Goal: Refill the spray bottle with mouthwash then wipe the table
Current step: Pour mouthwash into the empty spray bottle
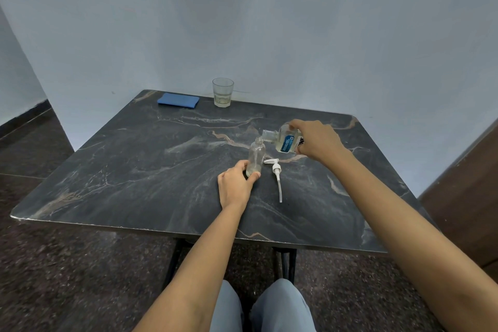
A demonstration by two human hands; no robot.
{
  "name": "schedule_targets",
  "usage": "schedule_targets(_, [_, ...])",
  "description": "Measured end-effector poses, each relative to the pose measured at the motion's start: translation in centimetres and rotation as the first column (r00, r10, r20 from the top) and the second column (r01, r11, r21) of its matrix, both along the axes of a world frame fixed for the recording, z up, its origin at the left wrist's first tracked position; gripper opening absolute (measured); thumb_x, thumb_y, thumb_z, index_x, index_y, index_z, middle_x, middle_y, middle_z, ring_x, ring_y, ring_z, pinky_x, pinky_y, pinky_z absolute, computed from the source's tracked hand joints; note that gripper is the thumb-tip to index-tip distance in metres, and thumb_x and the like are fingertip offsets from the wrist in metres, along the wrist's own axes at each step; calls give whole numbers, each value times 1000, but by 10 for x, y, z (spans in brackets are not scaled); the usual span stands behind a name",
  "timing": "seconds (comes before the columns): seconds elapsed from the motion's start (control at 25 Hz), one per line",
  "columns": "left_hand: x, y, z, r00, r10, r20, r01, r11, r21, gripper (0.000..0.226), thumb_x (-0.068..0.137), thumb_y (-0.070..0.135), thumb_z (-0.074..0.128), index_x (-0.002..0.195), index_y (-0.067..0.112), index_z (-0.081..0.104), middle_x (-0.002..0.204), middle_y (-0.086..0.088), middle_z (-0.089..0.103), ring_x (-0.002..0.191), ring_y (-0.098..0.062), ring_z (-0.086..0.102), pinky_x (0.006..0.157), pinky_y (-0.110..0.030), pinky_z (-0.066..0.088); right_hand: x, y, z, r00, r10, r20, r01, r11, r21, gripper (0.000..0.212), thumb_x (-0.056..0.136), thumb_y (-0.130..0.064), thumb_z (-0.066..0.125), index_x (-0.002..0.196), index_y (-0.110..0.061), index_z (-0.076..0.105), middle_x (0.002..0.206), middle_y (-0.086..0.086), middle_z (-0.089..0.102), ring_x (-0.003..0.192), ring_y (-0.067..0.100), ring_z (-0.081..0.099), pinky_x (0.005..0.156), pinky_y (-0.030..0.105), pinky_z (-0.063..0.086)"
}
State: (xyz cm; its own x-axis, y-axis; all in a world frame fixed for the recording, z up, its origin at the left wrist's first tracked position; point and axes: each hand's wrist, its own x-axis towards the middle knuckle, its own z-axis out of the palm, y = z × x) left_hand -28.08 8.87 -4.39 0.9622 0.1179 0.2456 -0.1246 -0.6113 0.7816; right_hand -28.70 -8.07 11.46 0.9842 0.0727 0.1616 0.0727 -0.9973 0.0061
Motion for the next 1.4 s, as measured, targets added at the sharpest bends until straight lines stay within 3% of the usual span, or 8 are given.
schedule_targets(1.0, [-1, -1, 2, 1000, 4, 2, -4, 1000, 0, 33, 87, 43, 62, 116, 28, 60, 103, 7, 70, 98, -14, 61, 98, -31, 30, 0, 2, 5, 1000, 6, -23, -6, 1000, -18, 48, 84, -14, 64, 128, -26, 48, 119, 3, 65, 104, 26, 61, 98, 45, 41])
schedule_targets(1.4, [-1, -1, 2, 1000, 4, -3, -4, 1000, 2, 34, 87, 43, 62, 117, 28, 60, 103, 8, 70, 98, -15, 61, 99, -31, 30, -1, 3, 7, 1000, 3, -28, -4, 1000, -17, 48, 83, -13, 64, 127, -26, 49, 115, 3, 66, 103, 26, 60, 96, 43, 42])
